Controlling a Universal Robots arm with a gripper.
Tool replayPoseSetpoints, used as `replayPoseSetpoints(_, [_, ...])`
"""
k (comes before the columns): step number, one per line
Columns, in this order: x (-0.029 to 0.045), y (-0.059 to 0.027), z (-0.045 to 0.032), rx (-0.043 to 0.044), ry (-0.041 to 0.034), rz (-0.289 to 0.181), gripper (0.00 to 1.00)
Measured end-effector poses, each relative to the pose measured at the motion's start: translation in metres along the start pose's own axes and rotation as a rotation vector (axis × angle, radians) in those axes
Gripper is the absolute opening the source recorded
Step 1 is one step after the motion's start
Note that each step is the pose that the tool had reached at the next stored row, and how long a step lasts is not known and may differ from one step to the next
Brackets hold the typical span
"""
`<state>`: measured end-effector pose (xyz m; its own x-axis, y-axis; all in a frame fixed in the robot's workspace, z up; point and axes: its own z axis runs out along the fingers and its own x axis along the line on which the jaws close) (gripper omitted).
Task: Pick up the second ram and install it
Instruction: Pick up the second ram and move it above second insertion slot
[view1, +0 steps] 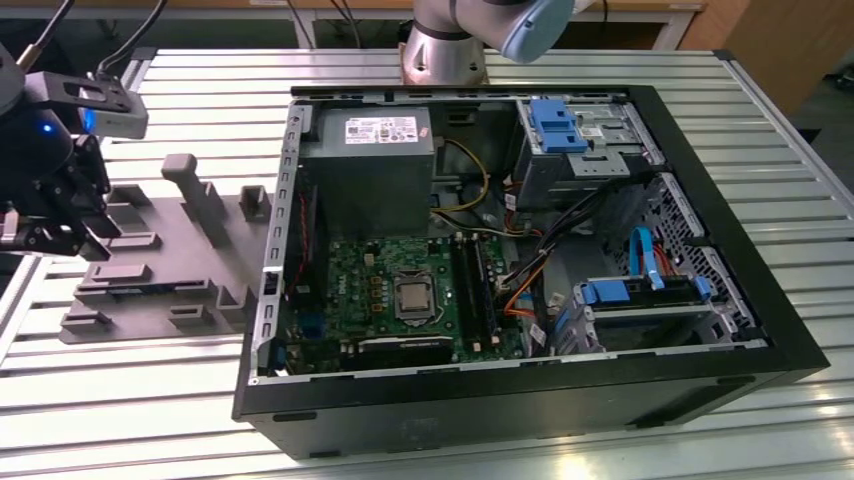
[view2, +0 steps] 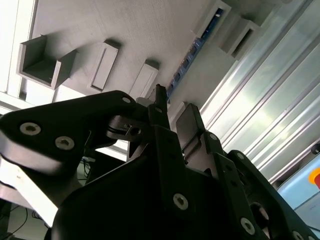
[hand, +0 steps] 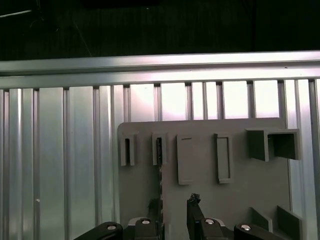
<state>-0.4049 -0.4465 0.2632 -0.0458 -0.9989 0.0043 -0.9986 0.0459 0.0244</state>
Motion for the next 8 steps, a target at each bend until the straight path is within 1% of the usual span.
replayPoseSetpoints(8, [0.0002,-0.0001,0.0041,0.0,0.0,0.0,0.36])
